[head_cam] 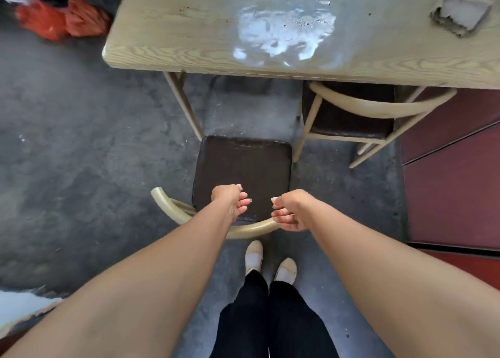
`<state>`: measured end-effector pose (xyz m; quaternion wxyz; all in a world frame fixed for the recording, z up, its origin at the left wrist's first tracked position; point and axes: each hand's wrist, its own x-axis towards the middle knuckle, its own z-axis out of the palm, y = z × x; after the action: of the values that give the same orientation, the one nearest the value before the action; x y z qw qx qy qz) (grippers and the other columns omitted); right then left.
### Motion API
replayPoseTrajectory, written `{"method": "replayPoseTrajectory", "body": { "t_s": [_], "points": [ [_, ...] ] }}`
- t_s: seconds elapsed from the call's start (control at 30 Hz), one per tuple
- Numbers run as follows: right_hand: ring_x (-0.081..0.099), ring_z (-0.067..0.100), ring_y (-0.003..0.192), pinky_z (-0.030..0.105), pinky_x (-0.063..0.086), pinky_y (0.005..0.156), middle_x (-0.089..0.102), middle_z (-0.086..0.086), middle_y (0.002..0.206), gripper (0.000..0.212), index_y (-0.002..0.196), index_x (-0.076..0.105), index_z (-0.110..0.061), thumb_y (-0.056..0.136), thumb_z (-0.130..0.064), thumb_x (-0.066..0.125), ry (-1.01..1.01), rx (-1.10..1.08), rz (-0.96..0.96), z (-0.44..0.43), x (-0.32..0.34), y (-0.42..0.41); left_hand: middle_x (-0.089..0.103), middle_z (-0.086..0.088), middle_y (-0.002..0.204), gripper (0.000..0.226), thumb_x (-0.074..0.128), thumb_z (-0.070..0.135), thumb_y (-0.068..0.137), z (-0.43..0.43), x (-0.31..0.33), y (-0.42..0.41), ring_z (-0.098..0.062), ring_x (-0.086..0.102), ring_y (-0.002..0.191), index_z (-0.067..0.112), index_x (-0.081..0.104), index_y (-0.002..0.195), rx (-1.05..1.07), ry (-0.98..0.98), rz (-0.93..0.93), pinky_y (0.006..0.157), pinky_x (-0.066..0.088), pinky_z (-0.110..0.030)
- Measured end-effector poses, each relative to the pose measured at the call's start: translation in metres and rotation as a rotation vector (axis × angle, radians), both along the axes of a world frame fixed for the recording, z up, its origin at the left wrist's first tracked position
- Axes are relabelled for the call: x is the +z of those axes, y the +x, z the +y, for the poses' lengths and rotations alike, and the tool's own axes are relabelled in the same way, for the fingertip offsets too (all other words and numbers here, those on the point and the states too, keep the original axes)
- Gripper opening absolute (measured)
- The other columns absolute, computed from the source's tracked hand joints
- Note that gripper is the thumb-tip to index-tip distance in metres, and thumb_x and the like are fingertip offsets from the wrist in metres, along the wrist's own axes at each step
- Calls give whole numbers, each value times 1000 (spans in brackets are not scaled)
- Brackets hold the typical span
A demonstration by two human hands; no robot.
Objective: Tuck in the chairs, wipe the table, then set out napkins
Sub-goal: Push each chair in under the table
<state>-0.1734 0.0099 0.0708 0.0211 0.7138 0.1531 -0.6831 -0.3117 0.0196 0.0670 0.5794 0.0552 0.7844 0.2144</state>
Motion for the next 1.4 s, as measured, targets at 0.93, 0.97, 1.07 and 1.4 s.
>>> {"method": "replayPoseTrajectory", "body": {
  "t_s": [0.93,0.97,1.07,1.4],
  "points": [
    [68,32,102,44,58,84,63,21,119,35,128,47,-1,99,-22,52,-46,-606,-26,-68,-39,-152,69,-17,105,44,60,33,94,-56,-70,-135,-26,62,57,4,52,126,-44,-164,142,42,46,-35],
    [68,34,103,45,57,85,63,21,120,35,129,46,-1,100,-20,51,-43,-635,-19,-67,-40,-153,69,-17,105,43,58,36,95,-55,-72,-137,-27,63,59,5,53,125,-61,-180,111,40,45,-35],
    [66,38,105,47,57,85,59,22,125,36,132,43,-2,100,-18,51,-44,-706,-10,-61,-47,-155,66,-19,114,41,56,31,97,-51,-79,-137,-33,70,81,4,51,127,-50,-173,18,42,49,-39],
    [61,34,71,44,57,49,59,20,123,47,137,39,-1,95,-11,57,55,-836,-83,-36,-76,-155,51,-17,133,45,53,2,95,-20,-89,-131,-38,57,117,3,42,139,54,-89,-28,73,57,-54]
  ]
}}
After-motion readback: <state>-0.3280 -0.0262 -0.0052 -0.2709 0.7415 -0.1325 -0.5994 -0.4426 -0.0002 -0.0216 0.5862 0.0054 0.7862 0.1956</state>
